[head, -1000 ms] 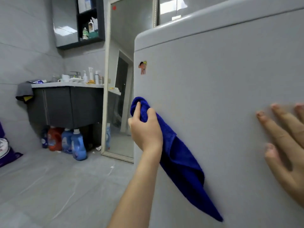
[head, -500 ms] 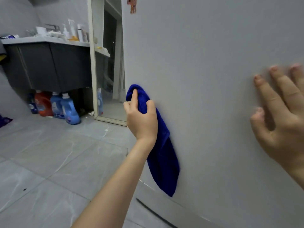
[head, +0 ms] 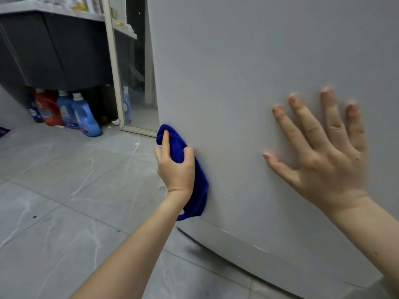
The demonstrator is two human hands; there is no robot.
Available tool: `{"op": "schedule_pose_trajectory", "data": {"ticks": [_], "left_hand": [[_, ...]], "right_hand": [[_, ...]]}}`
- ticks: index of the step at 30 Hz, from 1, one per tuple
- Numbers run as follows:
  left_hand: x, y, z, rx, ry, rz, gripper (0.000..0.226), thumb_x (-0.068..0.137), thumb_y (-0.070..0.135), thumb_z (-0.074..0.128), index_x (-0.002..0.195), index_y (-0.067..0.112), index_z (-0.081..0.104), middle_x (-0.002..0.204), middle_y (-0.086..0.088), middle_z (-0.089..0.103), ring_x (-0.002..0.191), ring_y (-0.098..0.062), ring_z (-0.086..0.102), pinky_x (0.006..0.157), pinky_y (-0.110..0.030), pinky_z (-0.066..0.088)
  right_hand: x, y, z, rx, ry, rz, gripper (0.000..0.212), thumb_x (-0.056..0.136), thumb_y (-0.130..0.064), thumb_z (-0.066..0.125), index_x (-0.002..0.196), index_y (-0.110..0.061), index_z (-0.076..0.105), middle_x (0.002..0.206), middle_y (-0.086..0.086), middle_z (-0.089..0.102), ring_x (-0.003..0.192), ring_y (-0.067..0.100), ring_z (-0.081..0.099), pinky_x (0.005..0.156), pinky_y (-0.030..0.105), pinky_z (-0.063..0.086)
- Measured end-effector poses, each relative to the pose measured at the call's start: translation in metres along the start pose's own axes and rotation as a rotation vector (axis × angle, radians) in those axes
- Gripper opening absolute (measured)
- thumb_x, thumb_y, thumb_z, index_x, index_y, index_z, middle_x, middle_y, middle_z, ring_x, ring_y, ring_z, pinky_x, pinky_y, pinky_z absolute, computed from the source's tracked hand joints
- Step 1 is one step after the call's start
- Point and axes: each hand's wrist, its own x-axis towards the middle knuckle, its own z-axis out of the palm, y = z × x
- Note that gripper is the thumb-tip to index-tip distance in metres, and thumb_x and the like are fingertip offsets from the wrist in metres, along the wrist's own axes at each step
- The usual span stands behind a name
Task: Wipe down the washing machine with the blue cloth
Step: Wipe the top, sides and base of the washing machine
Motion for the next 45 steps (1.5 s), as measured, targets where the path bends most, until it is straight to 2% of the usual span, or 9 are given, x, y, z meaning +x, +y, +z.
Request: {"op": "schedule_pose_trajectory", "data": {"ticks": [8,12,15,22,26,30,34,39,45], "left_hand": [[0.003,-0.026,-0.002,0.061,-0.029,0.146,0.063,0.082,0.039,0.057,0.143,0.031,0.043,0.099,0.002,0.044,0.084,0.004,0.048,0.076,0.002,0.033],[0.001,-0.075,-0.019,0.019,-0.041,-0.239,0.051,0.094,0.038,0.055,0.143,0.034,0.042,0.107,0.016,0.049,0.098,0.016,0.050,0.080,-0.002,0.032],[-0.007,-0.094,-0.025,-0.077,-0.029,-0.503,0.042,0.099,0.034,0.048,0.140,0.027,0.048,0.131,0.013,0.055,0.114,-0.003,0.051,0.090,-0.017,0.034],[-0.001,-0.055,0.002,-0.009,0.102,-0.235,0.043,0.100,0.031,0.046,0.142,0.027,0.045,0.112,0.022,0.045,0.086,0.029,0.041,0.074,0.006,0.026],[-0.017,-0.081,-0.008,0.112,0.048,-0.120,0.049,0.097,0.037,0.040,0.145,0.031,0.039,0.099,0.006,0.047,0.084,0.009,0.051,0.075,-0.001,0.034],[-0.046,-0.113,-0.023,0.132,-0.003,-0.452,0.044,0.102,0.035,0.039,0.146,0.032,0.039,0.109,0.014,0.048,0.109,-0.014,0.053,0.086,-0.021,0.032],[-0.037,-0.076,-0.007,0.132,0.067,-0.379,0.048,0.100,0.035,0.043,0.147,0.026,0.039,0.136,0.002,0.047,0.118,-0.017,0.051,0.093,-0.020,0.030],[-0.018,-0.038,0.012,0.077,0.112,-0.146,0.046,0.098,0.035,0.045,0.143,0.027,0.044,0.109,0.009,0.047,0.082,0.014,0.049,0.069,0.003,0.030],[-0.030,-0.061,-0.002,0.114,0.026,-0.027,0.056,0.087,0.046,0.042,0.142,0.035,0.043,0.098,0.002,0.046,0.078,0.001,0.050,0.070,0.002,0.033]], "right_hand": [[-0.007,0.002,0.013,0.235,-0.029,0.052,0.068,0.103,-0.045,0.054,0.160,-0.018,0.030,0.169,0.004,0.020,0.157,0.035,0.003,0.107,0.074,0.035],[-0.006,0.003,0.015,0.264,-0.041,0.062,0.068,0.102,-0.045,0.055,0.160,-0.019,0.030,0.169,0.004,0.019,0.157,0.036,0.005,0.107,0.075,0.034],[-0.008,0.003,0.014,0.270,-0.028,0.060,0.068,0.102,-0.043,0.055,0.160,-0.018,0.031,0.169,0.005,0.021,0.157,0.034,0.002,0.107,0.075,0.034],[-0.011,0.007,0.020,0.314,-0.105,0.024,0.067,0.105,-0.046,0.046,0.163,-0.031,0.014,0.171,-0.012,-0.002,0.149,0.050,0.025,0.110,0.076,0.029],[-0.012,0.007,0.021,0.332,-0.128,0.043,0.067,0.106,-0.047,0.043,0.163,-0.034,0.011,0.170,-0.015,-0.006,0.150,0.050,0.023,0.110,0.076,0.029],[-0.012,0.008,0.020,0.352,-0.140,0.060,0.068,0.105,-0.048,0.044,0.163,-0.034,0.012,0.171,-0.014,-0.004,0.151,0.049,0.022,0.110,0.076,0.029],[-0.013,0.007,0.020,0.372,-0.140,0.060,0.067,0.105,-0.046,0.045,0.163,-0.033,0.014,0.171,-0.013,-0.001,0.150,0.049,0.024,0.110,0.076,0.029],[-0.014,0.006,0.021,0.374,-0.170,0.072,0.065,0.106,-0.048,0.041,0.163,-0.034,0.011,0.171,-0.012,-0.002,0.152,0.047,0.018,0.111,0.076,0.026],[-0.015,0.007,0.023,0.353,-0.152,0.065,0.066,0.106,-0.047,0.040,0.163,-0.033,0.011,0.171,-0.012,-0.004,0.152,0.048,0.019,0.111,0.076,0.027]]}}
